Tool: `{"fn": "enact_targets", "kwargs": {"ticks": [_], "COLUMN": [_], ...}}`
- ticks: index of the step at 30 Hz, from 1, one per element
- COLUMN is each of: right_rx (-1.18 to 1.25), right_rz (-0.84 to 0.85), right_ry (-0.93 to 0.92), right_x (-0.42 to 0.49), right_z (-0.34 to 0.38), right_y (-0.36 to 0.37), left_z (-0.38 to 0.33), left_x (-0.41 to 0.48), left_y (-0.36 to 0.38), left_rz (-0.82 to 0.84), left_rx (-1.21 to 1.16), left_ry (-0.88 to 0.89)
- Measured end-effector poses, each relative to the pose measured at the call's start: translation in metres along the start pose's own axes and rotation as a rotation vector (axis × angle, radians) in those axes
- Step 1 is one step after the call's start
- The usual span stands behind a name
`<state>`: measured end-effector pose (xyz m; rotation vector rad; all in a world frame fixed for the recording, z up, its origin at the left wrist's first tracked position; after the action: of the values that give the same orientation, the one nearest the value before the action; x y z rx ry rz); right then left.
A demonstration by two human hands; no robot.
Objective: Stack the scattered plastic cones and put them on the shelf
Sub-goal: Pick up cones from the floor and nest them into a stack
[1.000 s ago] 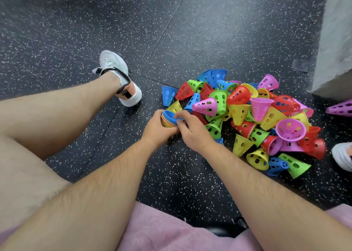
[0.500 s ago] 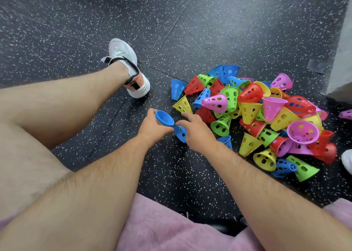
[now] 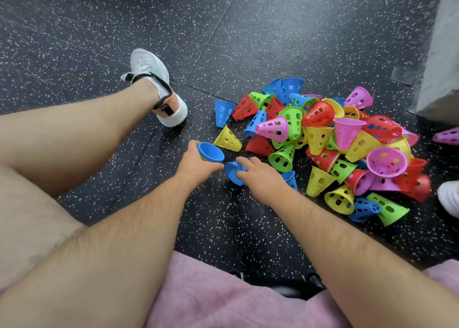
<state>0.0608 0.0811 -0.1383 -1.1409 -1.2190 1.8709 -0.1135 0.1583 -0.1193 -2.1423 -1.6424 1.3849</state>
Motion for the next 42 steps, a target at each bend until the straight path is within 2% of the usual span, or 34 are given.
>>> {"fn": "enact_targets", "kwargs": {"ticks": [5, 13, 15, 18, 23, 27, 33, 39, 42], "right_rx": [0.142, 0.541, 0.669, 0.748, 0.744, 0.812, 0.552, 0.115, 0.048], "right_rz": [-0.333, -0.701, -0.744, -0.689, -0.406, -0.460, -0.375, -0.133, -0.057], "right_ry": [0.066, 0.276, 0.301, 0.303, 0.179, 0.253, 0.229, 0.108, 0.101], "right_x": [0.000, -0.006, 0.000, 0.012, 0.018, 0.019, 0.044, 0.090, 0.101], "right_z": [-0.019, -0.020, -0.018, -0.014, 0.002, -0.002, -0.013, -0.015, -0.018], "right_y": [-0.007, -0.044, -0.047, -0.040, -0.030, -0.031, -0.038, -0.062, -0.064], "left_z": [-0.001, -0.003, -0.005, -0.009, -0.017, -0.014, -0.007, 0.002, 0.005], "left_x": [-0.001, -0.004, -0.005, -0.009, -0.008, -0.008, 0.002, 0.016, 0.023], "left_y": [0.002, 0.007, 0.009, 0.012, 0.013, 0.013, 0.008, -0.007, -0.012], "left_rz": [0.012, 0.040, 0.040, 0.054, 0.045, 0.033, -0.022, -0.051, -0.073], "left_rx": [-0.001, -0.004, 0.005, -0.018, -0.080, -0.125, -0.160, -0.110, -0.064], "left_ry": [0.015, 0.033, 0.040, 0.063, 0.096, 0.079, 0.008, -0.006, -0.003]}}
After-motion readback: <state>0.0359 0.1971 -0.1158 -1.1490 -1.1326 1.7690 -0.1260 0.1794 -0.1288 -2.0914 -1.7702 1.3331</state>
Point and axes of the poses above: each hand's wrist, its own x-axis towards the middle knuckle, its own y-axis out of the palm, z = x × y, the point moved 3 cm from there along x, towards the middle knuckle, and after that the axes turned 7 degrees about -y, right-handed, at the moved point
